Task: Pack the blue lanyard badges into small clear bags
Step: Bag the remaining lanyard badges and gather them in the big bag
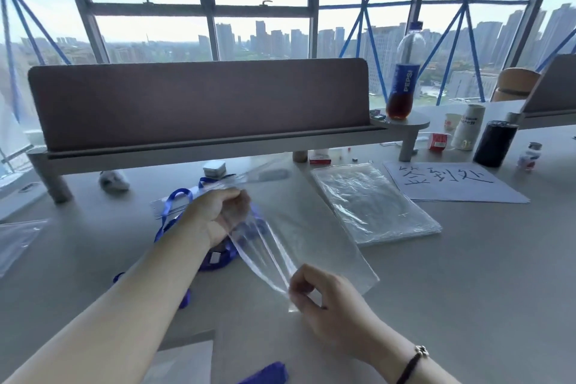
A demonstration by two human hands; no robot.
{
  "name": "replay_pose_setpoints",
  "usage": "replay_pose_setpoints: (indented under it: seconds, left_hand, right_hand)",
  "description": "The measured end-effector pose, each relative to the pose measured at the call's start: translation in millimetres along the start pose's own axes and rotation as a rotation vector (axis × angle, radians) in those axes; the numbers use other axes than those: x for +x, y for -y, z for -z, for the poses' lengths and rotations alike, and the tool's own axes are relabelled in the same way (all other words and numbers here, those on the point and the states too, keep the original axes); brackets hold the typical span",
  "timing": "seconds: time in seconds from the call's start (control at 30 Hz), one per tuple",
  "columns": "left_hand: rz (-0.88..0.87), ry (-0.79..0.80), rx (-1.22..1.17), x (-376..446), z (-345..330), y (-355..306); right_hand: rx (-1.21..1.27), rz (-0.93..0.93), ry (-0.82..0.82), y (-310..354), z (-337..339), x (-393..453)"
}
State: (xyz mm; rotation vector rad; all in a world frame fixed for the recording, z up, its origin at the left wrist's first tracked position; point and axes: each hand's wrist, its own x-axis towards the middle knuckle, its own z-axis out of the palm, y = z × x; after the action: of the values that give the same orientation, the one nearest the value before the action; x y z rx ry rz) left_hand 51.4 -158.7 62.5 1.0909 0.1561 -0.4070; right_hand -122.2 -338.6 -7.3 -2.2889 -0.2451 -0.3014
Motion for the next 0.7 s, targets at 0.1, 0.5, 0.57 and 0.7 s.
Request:
replay_pose_setpoints:
  seconds: [0.1,0.5,0.57,0.7]
  left_hand:
    - [-0.034,-0.058,-0.039,-17.1,27.9,-13.3]
    - [0.016,0.157,0.451,-98.2,110.4,0.3]
    - [0.035,0.183,0.468,-107.9,117.3,6.9]
    - [0.033,0.173,0.543,-121.4,125.0,17.8]
  right_hand:
    - [-0.207,0.0,-0.019,-14.8,-0.7,-2.0]
    - [-0.771,-0.137,-0.213,-19.7,-5.6,14.7]
    - [-0.746,-0.115,-0.26,-5.9,-14.7,18.2]
    - [-0.474,-0.041,-0.31,35.5,-42.5,25.0]
